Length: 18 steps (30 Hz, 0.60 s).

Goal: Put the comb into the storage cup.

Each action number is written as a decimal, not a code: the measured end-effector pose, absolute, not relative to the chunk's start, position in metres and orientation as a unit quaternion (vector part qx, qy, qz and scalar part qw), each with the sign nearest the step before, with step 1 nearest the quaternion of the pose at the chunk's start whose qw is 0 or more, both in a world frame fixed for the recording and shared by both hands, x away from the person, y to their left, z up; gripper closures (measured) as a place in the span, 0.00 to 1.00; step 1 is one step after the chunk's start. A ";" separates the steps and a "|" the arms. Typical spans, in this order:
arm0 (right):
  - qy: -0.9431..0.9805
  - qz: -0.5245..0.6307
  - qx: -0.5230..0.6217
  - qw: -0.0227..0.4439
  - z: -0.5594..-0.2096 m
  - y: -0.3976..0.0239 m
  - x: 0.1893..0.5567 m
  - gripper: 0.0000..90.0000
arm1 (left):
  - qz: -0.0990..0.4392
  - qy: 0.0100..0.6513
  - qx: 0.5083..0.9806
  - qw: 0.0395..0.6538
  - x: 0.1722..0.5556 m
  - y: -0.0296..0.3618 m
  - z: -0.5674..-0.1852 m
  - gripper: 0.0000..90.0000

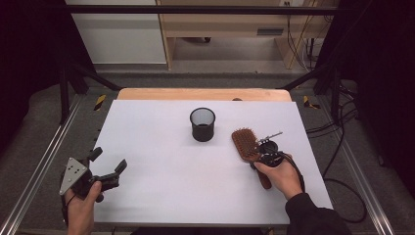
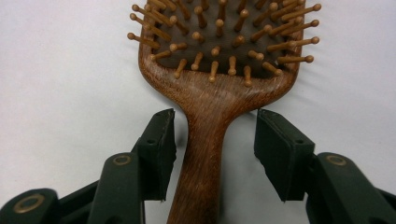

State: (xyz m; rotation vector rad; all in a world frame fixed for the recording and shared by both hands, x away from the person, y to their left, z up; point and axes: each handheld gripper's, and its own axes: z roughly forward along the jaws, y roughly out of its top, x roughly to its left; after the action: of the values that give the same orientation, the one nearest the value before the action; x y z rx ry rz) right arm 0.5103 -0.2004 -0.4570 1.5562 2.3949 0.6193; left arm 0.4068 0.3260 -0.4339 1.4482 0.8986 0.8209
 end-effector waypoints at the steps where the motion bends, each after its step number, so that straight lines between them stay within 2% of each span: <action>1: 0.815 0.208 0.529 0.111 -0.457 -0.200 0.510 0.57 | 0.352 0.385 0.621 0.585 0.407 0.326 -0.434 0.02; 11: 0.822 0.202 0.521 0.115 -0.456 -0.203 0.512 0.67 | 0.352 0.383 0.622 0.584 0.407 0.325 -0.434 0.02; 18: 0.831 0.194 0.508 0.118 -0.456 -0.202 0.513 0.68 | 0.352 0.383 0.623 0.584 0.407 0.325 -0.434 0.02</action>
State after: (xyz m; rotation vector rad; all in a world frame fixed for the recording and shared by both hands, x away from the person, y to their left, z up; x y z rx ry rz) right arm 0.5130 -0.2022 -0.4558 1.4849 2.4309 0.5670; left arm 0.4066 0.3252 -0.4337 1.4532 0.8943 0.8222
